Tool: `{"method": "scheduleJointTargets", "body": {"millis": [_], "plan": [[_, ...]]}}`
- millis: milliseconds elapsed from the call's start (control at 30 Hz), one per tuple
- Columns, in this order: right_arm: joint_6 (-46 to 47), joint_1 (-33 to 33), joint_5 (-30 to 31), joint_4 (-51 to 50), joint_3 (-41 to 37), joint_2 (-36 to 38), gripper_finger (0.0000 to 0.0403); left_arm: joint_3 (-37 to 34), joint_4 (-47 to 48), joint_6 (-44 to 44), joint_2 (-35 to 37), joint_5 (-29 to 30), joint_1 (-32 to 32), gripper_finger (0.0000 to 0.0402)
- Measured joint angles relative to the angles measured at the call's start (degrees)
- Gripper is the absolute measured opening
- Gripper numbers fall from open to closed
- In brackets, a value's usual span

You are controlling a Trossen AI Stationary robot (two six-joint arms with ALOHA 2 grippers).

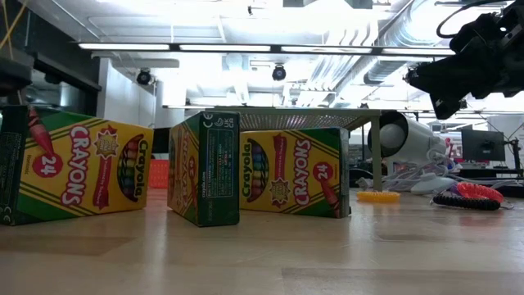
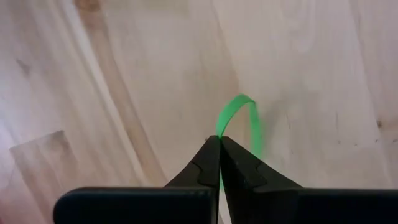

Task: Pick & Place Office Desk Supplies
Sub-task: Put the green rubber band into the orange bin on the shelf

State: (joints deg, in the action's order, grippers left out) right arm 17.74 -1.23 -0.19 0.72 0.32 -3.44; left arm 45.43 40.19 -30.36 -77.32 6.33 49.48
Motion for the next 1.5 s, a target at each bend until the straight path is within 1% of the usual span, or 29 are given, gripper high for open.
{"method": "scheduleJointTargets", "body": {"millis": [233,367,533,667,800,967,1067,1300,1400,1500], "plan": [[0.00,0.00,0.00,0.01,0.00,0.00,0.0090,0.00,1.40,-0.05,1.29,0.05,-1.83,0.0000],[0.00,0.00,0.00,0.01,-0.02,-0.02,0.0090,0.06,1.49,-0.09,1.31,1.09,-3.14,0.0000],[0.00,0.00,0.00,-0.01,-0.02,0.00,0.0090,0.08,2.67,-0.58,2.34,1.46,-6.46,0.0000],[0.00,0.00,0.00,0.01,-0.02,-0.01,0.0090,0.10,4.95,-1.17,5.90,1.71,-10.50,0.0000],[0.00,0.00,0.00,-0.01,0.00,-0.02,0.0090,0.11,10.02,-2.61,11.08,5.27,-15.11,0.0000],[0.00,0.00,0.00,0.00,-0.02,-0.02,0.0090,0.11,17.28,-8.22,17.56,9.49,-21.30,0.0000],[0.00,0.00,0.00,-0.01,-0.01,-0.01,0.0090,0.11,21.17,-12.74,20.24,11.11,-24.91,0.0000],[0.00,0.00,0.00,0.00,-0.02,-0.01,0.0090,0.13,28.25,-23.14,23.31,15.02,-33.24,0.0000],[0.00,0.00,0.00,0.01,-0.02,0.00,0.0090,0.13,29.96,-25.05,23.39,17.44,-36.65,0.0000],[0.00,0.00,0.00,0.01,-0.01,-0.02,0.0090,0.13,30.31,-24.20,23.04,18.32,-40.08,0.0000]]}}
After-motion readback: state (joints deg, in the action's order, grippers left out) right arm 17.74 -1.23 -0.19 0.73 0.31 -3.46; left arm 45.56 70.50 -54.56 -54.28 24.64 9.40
